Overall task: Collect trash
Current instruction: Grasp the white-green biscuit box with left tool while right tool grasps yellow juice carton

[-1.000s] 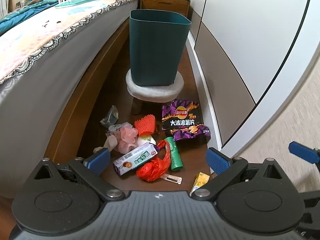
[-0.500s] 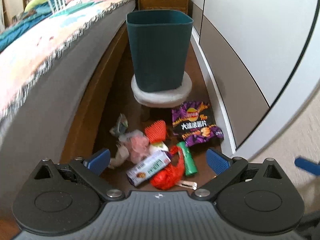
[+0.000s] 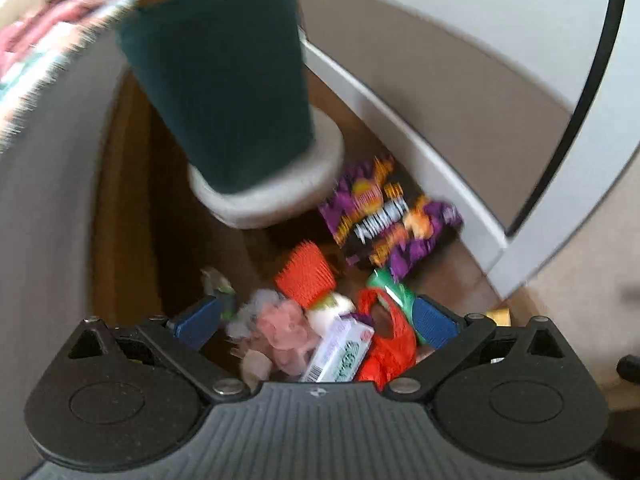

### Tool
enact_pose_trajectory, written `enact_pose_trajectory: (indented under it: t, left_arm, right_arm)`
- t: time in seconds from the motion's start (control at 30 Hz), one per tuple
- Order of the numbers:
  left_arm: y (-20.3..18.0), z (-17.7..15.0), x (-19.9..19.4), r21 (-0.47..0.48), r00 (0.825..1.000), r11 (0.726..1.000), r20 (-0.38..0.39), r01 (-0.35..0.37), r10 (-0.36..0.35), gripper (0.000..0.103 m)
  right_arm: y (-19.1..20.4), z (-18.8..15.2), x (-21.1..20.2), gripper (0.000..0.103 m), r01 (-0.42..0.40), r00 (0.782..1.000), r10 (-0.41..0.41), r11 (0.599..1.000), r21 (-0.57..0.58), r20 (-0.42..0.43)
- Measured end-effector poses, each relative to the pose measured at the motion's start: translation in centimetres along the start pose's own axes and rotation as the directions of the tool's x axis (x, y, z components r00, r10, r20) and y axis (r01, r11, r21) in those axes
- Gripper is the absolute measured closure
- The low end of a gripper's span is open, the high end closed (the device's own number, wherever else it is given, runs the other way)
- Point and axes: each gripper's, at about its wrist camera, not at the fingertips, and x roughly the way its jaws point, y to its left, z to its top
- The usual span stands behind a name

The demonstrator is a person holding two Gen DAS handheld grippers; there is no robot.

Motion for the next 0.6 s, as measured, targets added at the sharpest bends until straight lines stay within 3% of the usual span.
enact_pose_trajectory:
  t: [0.13,0.3,0.43,0.6]
  left_arm:
    - [0.4,-1.7,6.0,0.032,0.996,0.997,-0.041,0.077,-0.076,0.000]
    - [1.9,-4.6,14.0,-0.044,0.978,0.988,-0.142,0.150,-0.155,0.000]
    - [3.7,-6.6,18.5,-0.106,0.957,0.980,-0.220,0.171,-0.191,0.001]
    - [5.1,-8.7,22.6,-0.111,0.931,0.973,-0.286,0.203,-0.226,0.001]
  right_arm:
    - [0.8,-1.1,4.7,0.009,0.008,0.998,-0.009,1.000,-0.026,-0.070]
    - [1.2,-3.7,11.6,0.011,0.022,0.985,-0.032,0.998,-0.062,-0.170]
    - [0.3,-6.4,16.1,0.015,0.033,0.960,-0.035,0.999,-0.011,-0.279]
    - [-1.1,-9.2,20.6,0.017,0.067,0.920,-0.044,0.997,0.044,-0.390]
